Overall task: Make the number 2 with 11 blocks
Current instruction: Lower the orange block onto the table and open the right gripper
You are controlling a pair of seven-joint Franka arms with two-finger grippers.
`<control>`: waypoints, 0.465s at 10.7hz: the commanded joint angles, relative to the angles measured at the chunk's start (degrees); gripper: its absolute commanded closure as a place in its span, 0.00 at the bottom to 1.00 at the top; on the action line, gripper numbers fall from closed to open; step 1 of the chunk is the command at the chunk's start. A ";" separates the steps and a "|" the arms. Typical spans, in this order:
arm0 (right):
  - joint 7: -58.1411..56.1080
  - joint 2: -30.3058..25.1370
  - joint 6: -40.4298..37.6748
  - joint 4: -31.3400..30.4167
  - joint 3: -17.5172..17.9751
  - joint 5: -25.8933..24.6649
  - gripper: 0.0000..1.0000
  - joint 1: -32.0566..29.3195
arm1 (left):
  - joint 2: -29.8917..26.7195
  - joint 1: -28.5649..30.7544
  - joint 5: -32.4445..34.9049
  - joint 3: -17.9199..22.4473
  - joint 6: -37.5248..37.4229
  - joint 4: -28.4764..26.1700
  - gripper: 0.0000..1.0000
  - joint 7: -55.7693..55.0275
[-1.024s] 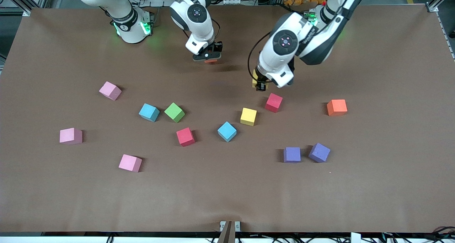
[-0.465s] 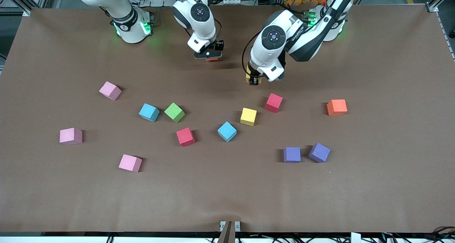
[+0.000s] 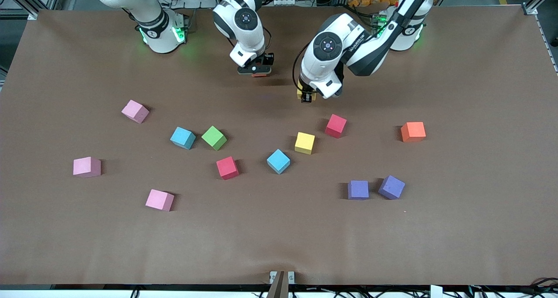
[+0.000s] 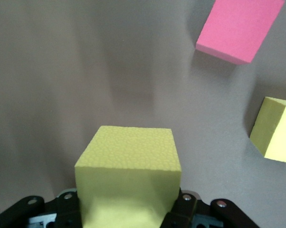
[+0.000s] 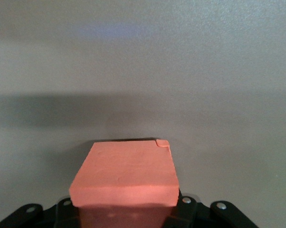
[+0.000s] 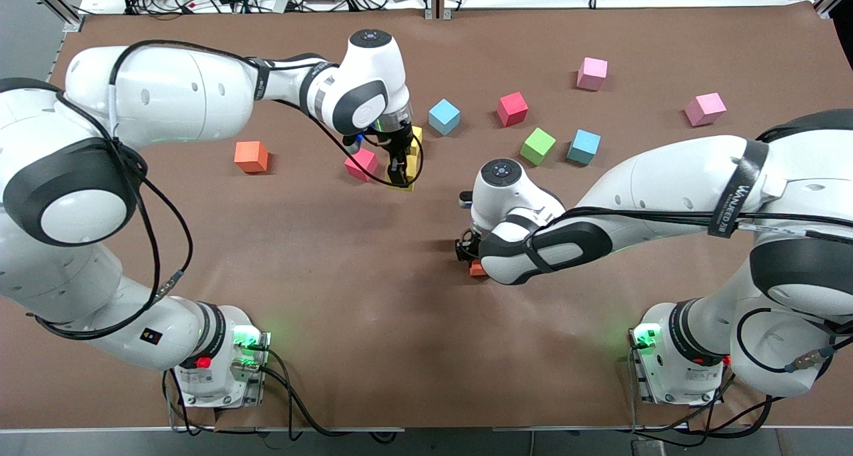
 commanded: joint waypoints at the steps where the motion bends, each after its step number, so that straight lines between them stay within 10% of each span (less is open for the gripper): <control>1: 0.75 0.07 0.91 -0.43 -0.35 1.25 0.71 1.11 | 0.04 -0.33 1.53 0.02 0.82 -0.42 1.00 -1.29; 5: 0.75 0.42 1.78 -0.78 -0.35 1.25 0.46 1.90 | 0.57 -0.42 1.63 -0.07 1.26 0.02 1.00 -1.29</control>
